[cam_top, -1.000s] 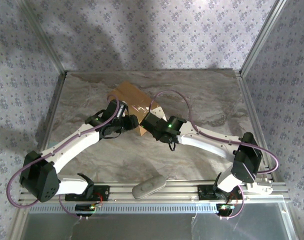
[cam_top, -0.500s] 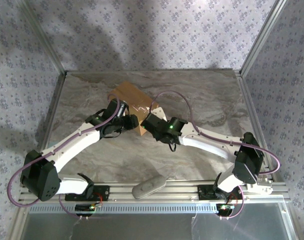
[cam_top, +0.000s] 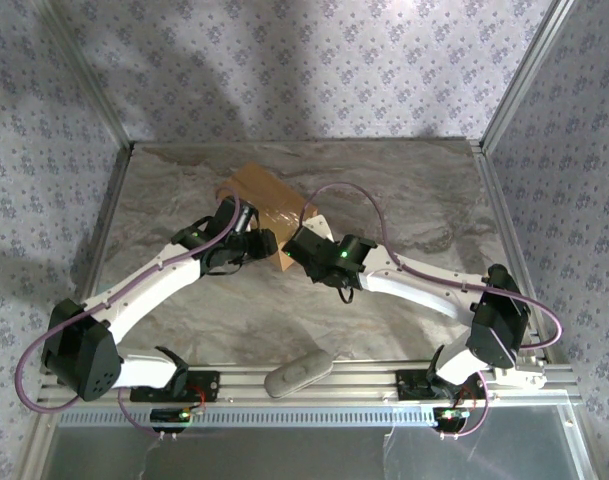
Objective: Unpack the express box
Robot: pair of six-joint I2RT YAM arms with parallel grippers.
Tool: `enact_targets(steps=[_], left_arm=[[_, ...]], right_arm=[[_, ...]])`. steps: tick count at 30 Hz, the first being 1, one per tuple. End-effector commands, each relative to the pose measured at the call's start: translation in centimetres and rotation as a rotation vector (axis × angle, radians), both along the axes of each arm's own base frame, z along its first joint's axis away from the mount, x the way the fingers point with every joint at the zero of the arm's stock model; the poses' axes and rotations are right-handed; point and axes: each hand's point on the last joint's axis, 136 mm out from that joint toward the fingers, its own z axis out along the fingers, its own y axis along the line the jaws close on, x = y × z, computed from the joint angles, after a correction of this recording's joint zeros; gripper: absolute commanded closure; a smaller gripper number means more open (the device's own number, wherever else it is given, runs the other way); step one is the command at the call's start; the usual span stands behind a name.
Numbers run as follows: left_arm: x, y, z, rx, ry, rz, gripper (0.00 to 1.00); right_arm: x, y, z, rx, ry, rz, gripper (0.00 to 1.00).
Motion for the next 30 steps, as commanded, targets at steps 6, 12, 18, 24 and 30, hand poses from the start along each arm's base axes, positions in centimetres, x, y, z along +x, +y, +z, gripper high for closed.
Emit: enact_targets(steps=[6, 12, 18, 24, 30], left_arm=[[2.1, -3.5, 2.6, -0.096, -0.098, -0.061, 0.49], [2.3, -3.8, 2.8, -0.099, -0.103, -0.065, 0.49], [2.6, -4.0, 3.1, -0.106, -0.11, -0.065, 0.49], [2.8, -4.3, 3.3, -0.116, -0.114, -0.066, 0.49], [3.1, -4.6, 3.5, -0.13, -0.119, -0.066, 0.49]], right_arm=[[-5.6, 6.8, 0.3, 0.127, 0.134, 0.354, 1.0], [-5.9, 7.2, 0.3, 0.114, 0.133, 0.372, 1.0], [-6.0, 7.4, 0.4, 0.115, 0.132, 0.378, 1.0], [-6.3, 7.7, 0.3, 0.116, 0.136, 0.389, 1.0], [-6.6, 8.2, 0.3, 0.116, 0.138, 0.405, 1.0]])
